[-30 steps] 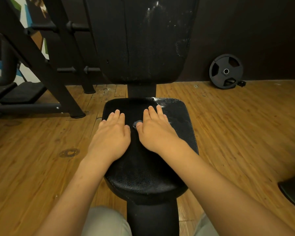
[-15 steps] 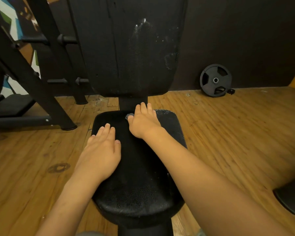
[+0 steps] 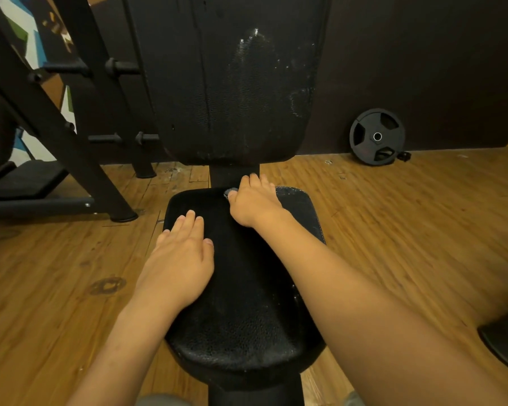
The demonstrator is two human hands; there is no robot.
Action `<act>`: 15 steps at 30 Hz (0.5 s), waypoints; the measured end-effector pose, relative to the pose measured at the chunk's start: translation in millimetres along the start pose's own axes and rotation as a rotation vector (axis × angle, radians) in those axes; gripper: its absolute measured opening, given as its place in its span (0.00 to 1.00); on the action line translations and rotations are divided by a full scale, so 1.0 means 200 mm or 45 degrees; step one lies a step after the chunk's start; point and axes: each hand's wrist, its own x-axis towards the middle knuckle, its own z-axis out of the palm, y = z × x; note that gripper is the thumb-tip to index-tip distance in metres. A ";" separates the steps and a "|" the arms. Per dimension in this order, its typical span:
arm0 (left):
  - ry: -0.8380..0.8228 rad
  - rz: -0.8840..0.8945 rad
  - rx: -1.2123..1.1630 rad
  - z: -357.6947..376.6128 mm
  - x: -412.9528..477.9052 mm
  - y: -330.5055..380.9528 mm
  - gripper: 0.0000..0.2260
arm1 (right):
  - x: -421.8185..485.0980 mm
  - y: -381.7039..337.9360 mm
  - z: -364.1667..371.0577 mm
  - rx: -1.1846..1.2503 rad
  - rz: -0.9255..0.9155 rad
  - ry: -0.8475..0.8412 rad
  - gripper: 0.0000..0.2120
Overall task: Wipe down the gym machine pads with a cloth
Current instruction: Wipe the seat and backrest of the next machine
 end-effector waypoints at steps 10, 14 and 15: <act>-0.005 0.008 -0.008 0.00 0.00 0.00 0.26 | -0.01 0.02 0.00 -0.019 -0.012 0.004 0.28; -0.009 0.009 -0.017 0.00 0.00 0.00 0.26 | 0.02 0.03 -0.01 -0.048 -0.027 0.014 0.27; -0.009 0.007 -0.017 0.00 -0.01 0.00 0.26 | -0.01 0.03 0.00 -0.036 -0.032 0.016 0.27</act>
